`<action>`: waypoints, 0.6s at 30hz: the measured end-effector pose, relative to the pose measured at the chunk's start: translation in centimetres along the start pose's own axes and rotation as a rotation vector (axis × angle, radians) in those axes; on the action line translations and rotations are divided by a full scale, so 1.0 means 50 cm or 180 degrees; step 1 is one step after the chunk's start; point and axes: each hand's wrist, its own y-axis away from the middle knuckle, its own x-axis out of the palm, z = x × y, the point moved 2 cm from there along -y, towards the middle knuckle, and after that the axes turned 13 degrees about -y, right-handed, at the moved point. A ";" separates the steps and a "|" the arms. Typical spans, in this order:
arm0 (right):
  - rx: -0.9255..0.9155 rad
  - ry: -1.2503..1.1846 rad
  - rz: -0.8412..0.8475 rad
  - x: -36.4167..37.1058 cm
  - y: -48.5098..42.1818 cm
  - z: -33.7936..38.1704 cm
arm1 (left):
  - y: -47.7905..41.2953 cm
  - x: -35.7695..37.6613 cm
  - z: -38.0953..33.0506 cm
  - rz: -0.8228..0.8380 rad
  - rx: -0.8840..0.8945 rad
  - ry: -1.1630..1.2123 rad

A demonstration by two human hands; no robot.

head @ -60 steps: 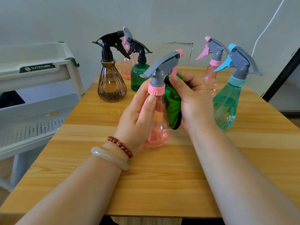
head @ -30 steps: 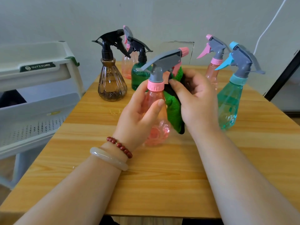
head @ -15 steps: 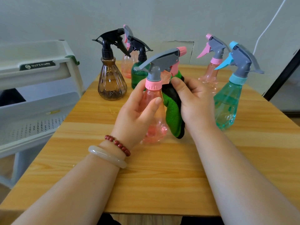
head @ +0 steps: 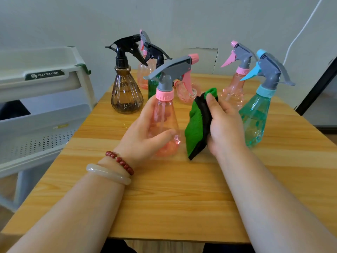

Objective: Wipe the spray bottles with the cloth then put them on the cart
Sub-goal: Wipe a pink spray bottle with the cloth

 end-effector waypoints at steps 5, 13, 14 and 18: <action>-0.0147 0.0313 0.0295 0.027 0.036 -0.011 | -0.009 0.015 -0.015 -0.0404 -0.0294 0.0647; -0.1325 0.2047 0.1585 0.056 0.078 -0.056 | -0.010 0.000 -0.015 -0.1185 -0.0729 0.1755; -0.1644 0.2175 0.1558 0.057 0.080 -0.059 | -0.011 0.001 -0.015 -0.1134 -0.0751 0.1768; -0.1667 0.1950 0.1212 0.054 0.074 -0.053 | -0.016 0.012 -0.018 -0.0805 -0.0826 0.1859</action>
